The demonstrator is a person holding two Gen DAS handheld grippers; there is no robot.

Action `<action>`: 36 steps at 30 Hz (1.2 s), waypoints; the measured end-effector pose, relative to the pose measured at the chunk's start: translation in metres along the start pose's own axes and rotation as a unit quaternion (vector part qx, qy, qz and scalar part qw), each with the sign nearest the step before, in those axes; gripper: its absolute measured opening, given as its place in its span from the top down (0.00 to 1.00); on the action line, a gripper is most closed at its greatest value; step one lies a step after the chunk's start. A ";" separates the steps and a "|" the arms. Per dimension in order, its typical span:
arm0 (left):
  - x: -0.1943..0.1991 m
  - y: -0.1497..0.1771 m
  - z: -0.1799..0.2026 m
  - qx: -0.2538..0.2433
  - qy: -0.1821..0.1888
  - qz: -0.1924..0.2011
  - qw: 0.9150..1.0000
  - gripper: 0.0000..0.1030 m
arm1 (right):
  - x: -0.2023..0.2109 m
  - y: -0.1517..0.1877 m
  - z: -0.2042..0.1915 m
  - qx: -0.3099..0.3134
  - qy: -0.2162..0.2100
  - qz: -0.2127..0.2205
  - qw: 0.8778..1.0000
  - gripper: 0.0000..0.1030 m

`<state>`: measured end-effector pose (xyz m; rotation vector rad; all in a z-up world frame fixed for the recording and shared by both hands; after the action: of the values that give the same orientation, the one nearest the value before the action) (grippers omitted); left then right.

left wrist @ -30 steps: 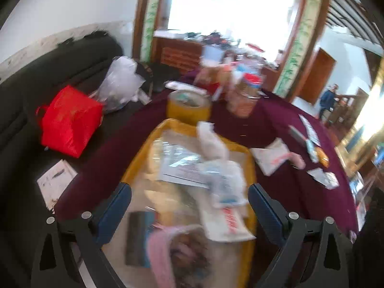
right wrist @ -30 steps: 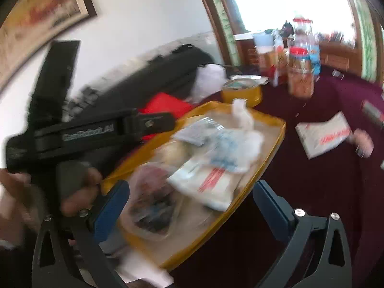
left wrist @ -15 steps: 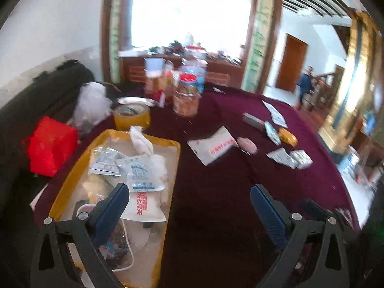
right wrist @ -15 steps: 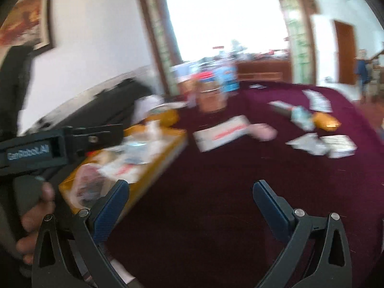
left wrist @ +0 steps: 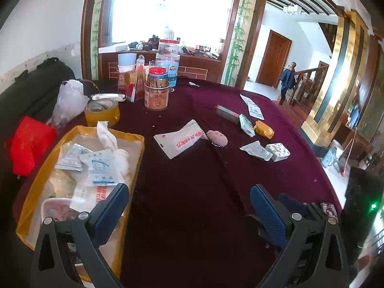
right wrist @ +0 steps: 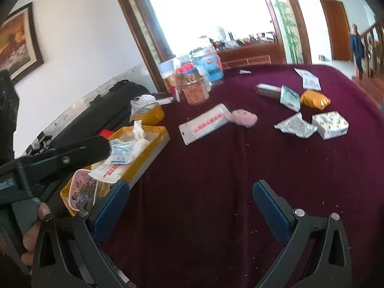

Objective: Organize soft objects
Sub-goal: 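Move both open tools back over the table toward the remaining items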

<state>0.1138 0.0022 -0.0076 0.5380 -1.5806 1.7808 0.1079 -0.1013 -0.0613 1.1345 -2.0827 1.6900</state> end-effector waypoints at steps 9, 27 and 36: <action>-0.012 0.002 0.004 0.003 0.025 -0.014 1.000 0.01 | -0.007 0.000 0.015 -0.014 0.007 0.000 1.000 0.00; -0.031 0.004 0.008 0.013 0.057 -0.040 0.997 0.01 | -0.026 -0.001 0.030 -0.058 -0.038 -0.035 0.997 0.00; -0.040 0.004 0.002 0.026 0.064 -0.050 0.996 0.01 | -0.039 -0.002 0.033 -0.072 -0.049 -0.059 0.994 0.00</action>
<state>0.1377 -0.0087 -0.0384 0.5089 -1.3993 1.7491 0.1447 -0.1155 -0.0940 1.2904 -2.1118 1.4323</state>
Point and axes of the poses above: each gripper's, at about its wrist camera, not at the fingertips, and x roughly against the way its jaws point, z to its right, y to its underside, the point moved 10 cm from there along -x, roughly the way its jaws point, and after that the axes turned 5 degrees about -z, right-handed, at the moved point
